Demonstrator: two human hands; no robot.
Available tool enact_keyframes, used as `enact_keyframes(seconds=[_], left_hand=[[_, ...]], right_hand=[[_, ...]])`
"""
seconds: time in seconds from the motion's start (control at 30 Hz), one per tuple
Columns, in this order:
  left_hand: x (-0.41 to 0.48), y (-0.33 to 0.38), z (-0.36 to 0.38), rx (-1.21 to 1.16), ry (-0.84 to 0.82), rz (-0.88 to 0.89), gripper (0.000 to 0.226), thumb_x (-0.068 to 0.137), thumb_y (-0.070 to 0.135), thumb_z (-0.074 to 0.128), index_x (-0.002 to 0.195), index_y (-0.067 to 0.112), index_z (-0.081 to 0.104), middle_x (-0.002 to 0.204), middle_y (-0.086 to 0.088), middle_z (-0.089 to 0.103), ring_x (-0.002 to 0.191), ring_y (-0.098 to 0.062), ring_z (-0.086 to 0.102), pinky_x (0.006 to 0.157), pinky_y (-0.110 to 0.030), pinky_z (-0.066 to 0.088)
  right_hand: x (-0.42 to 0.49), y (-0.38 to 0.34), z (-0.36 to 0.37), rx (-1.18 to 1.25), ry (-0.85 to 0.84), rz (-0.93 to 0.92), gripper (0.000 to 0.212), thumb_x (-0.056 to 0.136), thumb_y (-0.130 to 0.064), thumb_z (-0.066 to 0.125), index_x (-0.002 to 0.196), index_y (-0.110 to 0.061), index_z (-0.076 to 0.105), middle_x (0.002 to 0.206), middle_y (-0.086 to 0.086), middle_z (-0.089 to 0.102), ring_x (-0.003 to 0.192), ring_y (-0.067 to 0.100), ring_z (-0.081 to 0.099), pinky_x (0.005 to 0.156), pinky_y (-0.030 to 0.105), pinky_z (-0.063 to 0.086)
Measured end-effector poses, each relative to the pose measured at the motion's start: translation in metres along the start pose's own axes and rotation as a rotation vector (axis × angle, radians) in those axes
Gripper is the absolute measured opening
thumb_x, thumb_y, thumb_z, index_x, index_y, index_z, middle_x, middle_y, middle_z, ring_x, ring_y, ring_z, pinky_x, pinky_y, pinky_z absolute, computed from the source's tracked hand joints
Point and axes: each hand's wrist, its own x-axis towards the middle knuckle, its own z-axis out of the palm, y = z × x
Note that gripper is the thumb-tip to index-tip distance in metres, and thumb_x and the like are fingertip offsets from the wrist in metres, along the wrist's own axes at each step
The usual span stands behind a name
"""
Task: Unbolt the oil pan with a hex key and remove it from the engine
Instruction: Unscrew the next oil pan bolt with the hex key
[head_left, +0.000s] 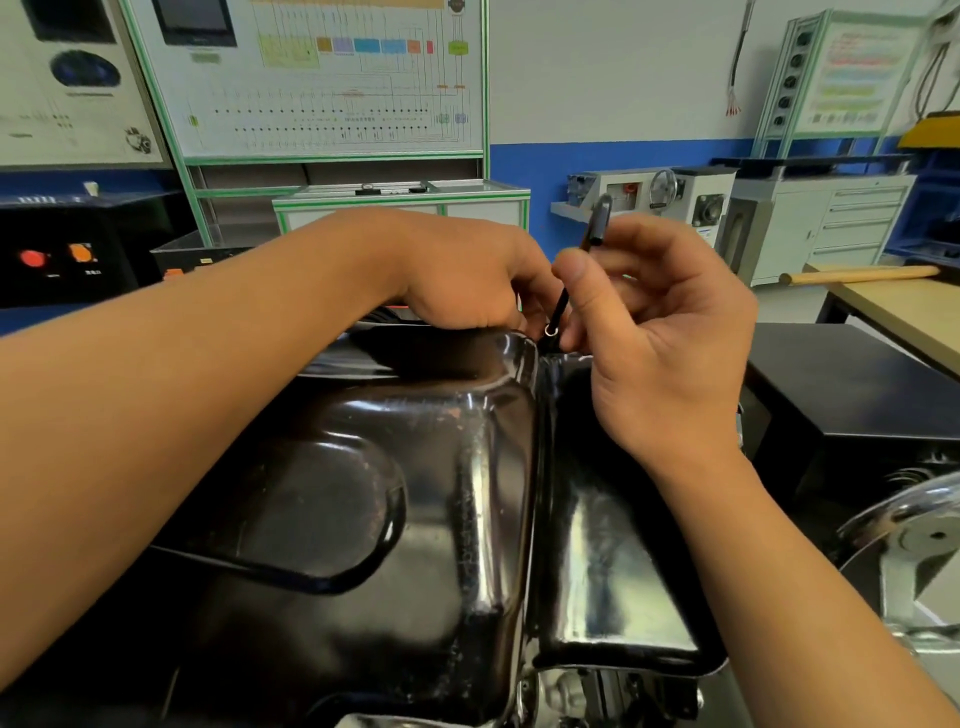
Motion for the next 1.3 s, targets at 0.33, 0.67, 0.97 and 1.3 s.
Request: enact_keyframes(seconds=[0.33, 0.67, 0.97, 1.3], left_hand=[[-0.0002, 0.0015, 0.0023, 0.027, 0.021, -0.017, 0.031, 0.090, 0.002, 0.058, 0.073, 0.027, 0.061, 0.076, 0.002, 0.065, 0.078, -0.019, 0.060, 0.084, -0.043, 0.050], [0.0010, 0.0018, 0.0011, 0.024, 0.034, -0.027, 0.035, 0.090, 0.000, 0.056, 0.071, 0.030, 0.060, 0.063, 0.018, 0.061, 0.064, 0.002, 0.053, 0.069, -0.021, 0.044], [-0.0008, 0.0031, 0.0027, 0.028, 0.019, -0.021, 0.027, 0.090, 0.001, 0.056, 0.092, 0.024, 0.070, 0.088, 0.005, 0.071, 0.088, -0.016, 0.065, 0.093, -0.048, 0.050], [-0.0005, 0.0028, 0.0039, -0.011, 0.025, 0.024, 0.006, 0.092, 0.012, 0.065, 0.093, 0.016, 0.069, 0.089, -0.006, 0.072, 0.083, -0.019, 0.065, 0.090, -0.043, 0.052]], right_hand=[[-0.0002, 0.0019, -0.0011, -0.097, -0.130, -0.022, 0.009, 0.097, -0.004, 0.059, 0.101, -0.011, 0.063, 0.081, 0.013, 0.070, 0.058, 0.018, 0.063, 0.059, 0.026, 0.051], [-0.0006, -0.0007, 0.0011, -0.105, -0.107, -0.011, 0.017, 0.095, -0.007, 0.064, 0.093, -0.022, 0.056, 0.077, 0.005, 0.068, 0.057, 0.017, 0.062, 0.059, 0.032, 0.053], [-0.0010, -0.0012, 0.0000, -0.123, -0.113, -0.015, 0.017, 0.095, -0.008, 0.066, 0.096, -0.021, 0.055, 0.075, -0.008, 0.062, 0.058, 0.011, 0.061, 0.059, 0.024, 0.051], [-0.0019, 0.0055, -0.0069, -0.235, -0.172, -0.070, 0.014, 0.102, -0.011, 0.051, 0.108, -0.018, 0.061, 0.094, 0.000, 0.072, 0.068, 0.006, 0.063, 0.068, 0.026, 0.052]])
